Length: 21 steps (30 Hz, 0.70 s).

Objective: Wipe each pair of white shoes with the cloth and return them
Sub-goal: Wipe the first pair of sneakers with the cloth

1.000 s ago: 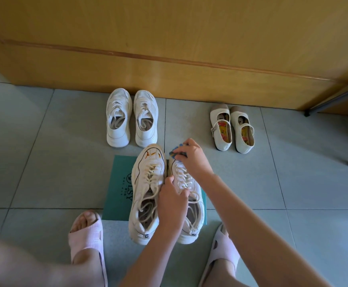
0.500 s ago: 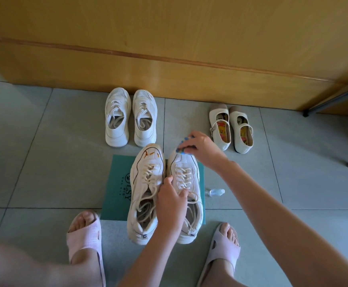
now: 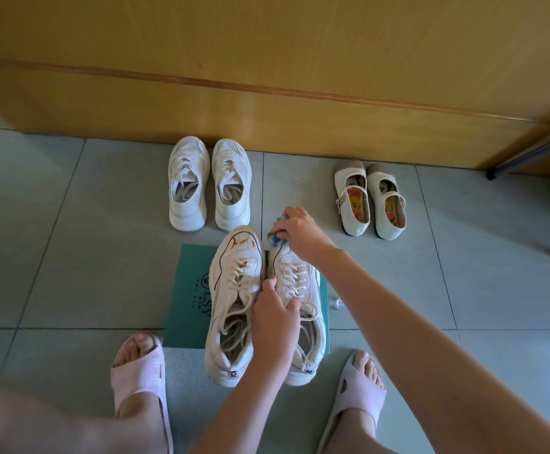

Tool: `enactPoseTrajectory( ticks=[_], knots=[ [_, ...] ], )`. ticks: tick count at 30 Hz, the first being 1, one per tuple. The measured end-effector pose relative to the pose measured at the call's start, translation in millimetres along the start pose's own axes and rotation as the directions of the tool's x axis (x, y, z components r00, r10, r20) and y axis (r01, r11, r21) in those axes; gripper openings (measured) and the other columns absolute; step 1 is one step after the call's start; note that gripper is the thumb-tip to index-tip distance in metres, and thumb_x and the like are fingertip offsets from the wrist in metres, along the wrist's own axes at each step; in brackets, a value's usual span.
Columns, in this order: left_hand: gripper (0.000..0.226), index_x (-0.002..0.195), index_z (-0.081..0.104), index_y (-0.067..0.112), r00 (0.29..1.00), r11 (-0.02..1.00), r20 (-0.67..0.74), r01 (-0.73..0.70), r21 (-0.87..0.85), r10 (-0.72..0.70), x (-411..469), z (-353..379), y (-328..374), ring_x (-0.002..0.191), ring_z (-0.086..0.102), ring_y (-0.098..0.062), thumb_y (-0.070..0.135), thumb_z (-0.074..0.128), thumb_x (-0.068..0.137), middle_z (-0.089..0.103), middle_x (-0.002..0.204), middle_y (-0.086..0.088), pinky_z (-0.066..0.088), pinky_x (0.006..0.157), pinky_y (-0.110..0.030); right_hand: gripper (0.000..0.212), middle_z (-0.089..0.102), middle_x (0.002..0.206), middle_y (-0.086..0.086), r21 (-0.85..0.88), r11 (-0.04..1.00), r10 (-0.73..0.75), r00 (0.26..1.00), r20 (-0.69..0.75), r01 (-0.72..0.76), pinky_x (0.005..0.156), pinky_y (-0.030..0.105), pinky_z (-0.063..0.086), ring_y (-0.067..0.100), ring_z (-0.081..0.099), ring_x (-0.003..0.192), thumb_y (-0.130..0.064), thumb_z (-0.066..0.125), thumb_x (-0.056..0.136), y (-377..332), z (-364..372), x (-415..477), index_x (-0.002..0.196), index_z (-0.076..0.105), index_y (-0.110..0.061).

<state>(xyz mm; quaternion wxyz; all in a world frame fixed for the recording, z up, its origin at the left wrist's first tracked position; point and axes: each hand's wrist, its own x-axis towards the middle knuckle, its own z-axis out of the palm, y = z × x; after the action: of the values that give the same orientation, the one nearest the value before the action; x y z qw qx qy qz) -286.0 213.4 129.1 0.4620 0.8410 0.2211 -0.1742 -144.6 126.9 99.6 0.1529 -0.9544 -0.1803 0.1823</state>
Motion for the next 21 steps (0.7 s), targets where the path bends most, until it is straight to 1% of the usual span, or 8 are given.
enactPoseTrajectory(
  ticks=[2, 4, 5, 8, 11, 14, 18, 21],
  knots=[
    [0.053, 0.137, 0.043, 0.012, 1.0, 1.0, 0.002, 0.01, -0.013, -0.01, -0.3, -0.3, 0.2, 0.125, 0.047, -0.019, 0.024, 0.06, 0.088, 0.052, 0.135, -0.004, 0.04, 0.102, -0.033, 0.029, 0.053, 0.096, -0.002, 0.068, 0.997, 0.044, 0.998, -0.038, -0.041, 0.089, 0.022, 0.028, 0.029, 0.044, 0.111, -0.008, 0.046, 0.096, 3.2, -5.1, -1.1, 0.118, 0.064, -0.008],
    [0.054, 0.137, 0.042, 0.012, 1.0, 1.0, 0.005, 0.013, -0.022, -0.013, 0.1, -0.4, 0.0, 0.124, 0.048, -0.019, 0.025, 0.06, 0.087, 0.052, 0.135, -0.004, 0.041, 0.101, -0.033, 0.028, 0.035, 0.076, -0.02, 0.145, 0.988, 0.056, 0.996, -0.065, -0.046, 0.09, 0.022, 0.028, 0.029, 0.045, 0.109, -0.005, 0.047, 0.095, 5.1, -7.8, -4.3, 0.117, 0.065, -0.003],
    [0.054, 0.137, 0.043, 0.012, 1.0, 1.0, 0.006, 0.013, -0.024, -0.013, 0.1, -0.6, 0.3, 0.124, 0.048, -0.019, 0.025, 0.061, 0.087, 0.053, 0.135, -0.004, 0.041, 0.101, -0.032, 0.027, 0.031, 0.074, -0.021, 0.19, 0.98, 0.069, 0.994, -0.086, -0.052, 0.091, 0.023, 0.028, 0.029, 0.046, 0.108, -0.003, 0.048, 0.094, 6.0, -6.7, -6.1, 0.114, 0.066, -0.001],
    [0.055, 0.137, 0.043, 0.012, 1.0, 0.999, 0.016, 0.017, -0.029, -0.017, 0.3, -0.2, 2.3, 0.122, 0.049, -0.019, 0.026, 0.061, 0.086, 0.053, 0.134, -0.004, 0.04, 0.099, -0.031, 0.025, 0.048, 0.083, -0.004, 0.34, 0.927, 0.22, 0.964, -0.153, -0.157, 0.09, 0.024, 0.035, 0.027, 0.048, 0.103, -0.002, 0.049, 0.092, 11.6, 4.0, -7.6, 0.107, 0.069, -0.003],
    [0.054, 0.135, 0.044, 0.012, 1.0, 0.999, 0.015, 0.024, -0.023, -0.024, -0.1, -0.3, 3.3, 0.121, 0.05, -0.02, 0.026, 0.061, 0.086, 0.055, 0.132, -0.004, 0.041, 0.099, -0.032, 0.026, 0.062, 0.1, 0.013, 0.456, 0.857, 0.365, 0.908, -0.206, -0.241, 0.076, 0.016, 0.039, 0.023, 0.056, 0.091, -0.001, 0.049, 0.092, 19.0, 15.0, -12.7, 0.106, 0.07, -0.005],
    [0.051, 0.132, 0.046, 0.013, 1.0, 0.999, 0.016, 0.026, -0.019, -0.026, 0.2, 0.0, 2.0, 0.117, 0.052, -0.021, 0.026, 0.061, 0.085, 0.056, 0.129, -0.004, 0.043, 0.099, -0.035, 0.026, 0.066, 0.102, 0.011, 0.553, 0.784, 0.456, 0.866, -0.204, -0.282, 0.059, -0.001, 0.036, 0.016, 0.056, 0.084, -0.001, 0.05, 0.092, 26.6, 15.7, -27.6, 0.111, 0.068, -0.004],
    [0.046, 0.126, 0.048, 0.014, 1.0, 1.0, 0.016, 0.018, -0.016, -0.017, 0.9, 0.7, 0.8, 0.115, 0.053, -0.022, 0.025, 0.063, 0.084, 0.058, 0.124, -0.004, 0.044, 0.097, -0.035, 0.027, 0.068, 0.104, 0.012, 0.613, 0.702, 0.559, 0.815, -0.157, -0.363, 0.068, 0.012, 0.039, 0.017, 0.058, 0.087, -0.001, 0.052, 0.091, 34.8, 23.7, -48.8, 0.113, 0.067, -0.004],
    [0.05, 0.13, 0.046, 0.013, 1.0, 1.0, 0.016, 0.001, -0.003, -0.001, 0.2, 1.0, -0.7, 0.12, 0.051, -0.023, 0.025, 0.065, 0.086, 0.056, 0.128, -0.006, 0.043, 0.098, -0.036, 0.026, 0.068, 0.1, 0.011, 0.615, 0.677, 0.579, 0.809, -0.105, -0.405, 0.053, 0.001, 0.037, 0.015, 0.055, 0.077, -0.002, 0.053, 0.091, 44.4, 32.8, -66.3, 0.113, 0.067, -0.004]
  ],
)
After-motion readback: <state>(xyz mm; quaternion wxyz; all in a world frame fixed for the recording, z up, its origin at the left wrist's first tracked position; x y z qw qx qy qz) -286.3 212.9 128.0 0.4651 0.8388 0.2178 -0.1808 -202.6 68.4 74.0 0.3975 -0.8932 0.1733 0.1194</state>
